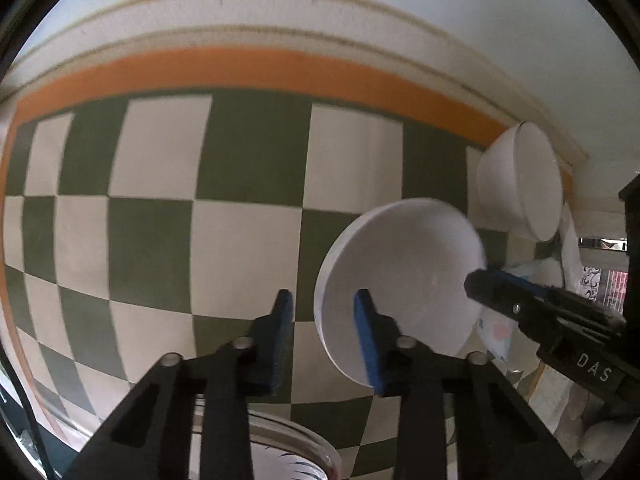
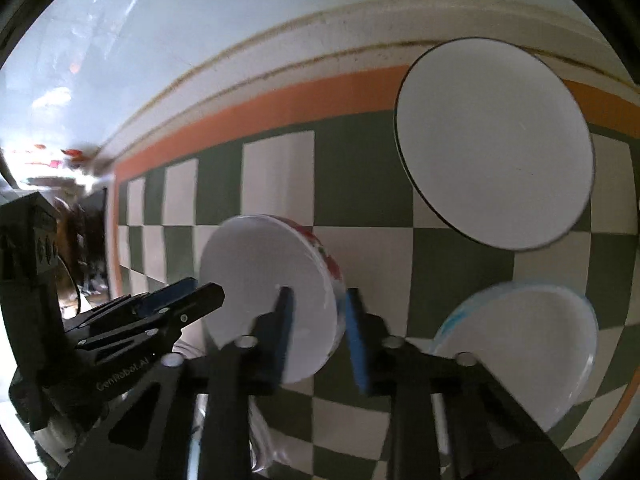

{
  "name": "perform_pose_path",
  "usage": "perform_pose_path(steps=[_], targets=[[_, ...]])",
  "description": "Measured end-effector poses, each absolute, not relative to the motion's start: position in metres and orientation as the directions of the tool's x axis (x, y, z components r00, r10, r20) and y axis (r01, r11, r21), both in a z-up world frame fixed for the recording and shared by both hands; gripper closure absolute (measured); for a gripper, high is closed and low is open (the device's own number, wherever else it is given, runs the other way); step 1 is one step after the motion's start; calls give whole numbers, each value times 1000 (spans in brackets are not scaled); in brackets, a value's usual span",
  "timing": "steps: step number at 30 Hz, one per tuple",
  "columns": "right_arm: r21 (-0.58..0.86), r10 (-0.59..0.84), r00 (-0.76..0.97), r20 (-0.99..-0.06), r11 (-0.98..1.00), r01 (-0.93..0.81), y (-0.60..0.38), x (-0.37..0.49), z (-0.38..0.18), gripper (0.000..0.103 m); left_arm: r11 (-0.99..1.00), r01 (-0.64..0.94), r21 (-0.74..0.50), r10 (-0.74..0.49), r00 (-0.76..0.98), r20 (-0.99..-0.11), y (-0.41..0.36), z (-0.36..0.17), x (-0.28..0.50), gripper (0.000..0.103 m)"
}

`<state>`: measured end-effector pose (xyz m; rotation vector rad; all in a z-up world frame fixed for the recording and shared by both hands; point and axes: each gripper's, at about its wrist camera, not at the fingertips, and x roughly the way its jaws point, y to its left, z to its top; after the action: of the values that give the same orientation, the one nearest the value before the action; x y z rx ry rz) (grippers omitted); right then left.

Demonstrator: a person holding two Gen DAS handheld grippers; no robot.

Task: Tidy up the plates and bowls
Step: 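Grasp the plain white bowl with the left gripper while the right grasps the red-flower bowl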

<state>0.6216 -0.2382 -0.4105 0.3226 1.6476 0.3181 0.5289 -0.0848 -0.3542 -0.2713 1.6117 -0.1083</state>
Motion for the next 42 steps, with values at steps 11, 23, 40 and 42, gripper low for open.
perform_pose_path(steps=[11,23,40,42], targets=[[348,348,-121,-930,937,23,-235,621,-426,93,955,-121,-272,-277,-25,-960,-92,-355,521,83],[378,379,-32,-925,925,36,-255,556,-350,94,966,10,-260,-260,42,-965,-119,-286,473,83],[353,381,-110,-918,911,212,-336,410,-391,94,950,158,-269,-243,-163,-956,-194,-347,385,83],[350,381,-117,-917,911,219,-339,406,-398,94,952,164,-260,-231,-174,-957,-200,-353,385,83]])
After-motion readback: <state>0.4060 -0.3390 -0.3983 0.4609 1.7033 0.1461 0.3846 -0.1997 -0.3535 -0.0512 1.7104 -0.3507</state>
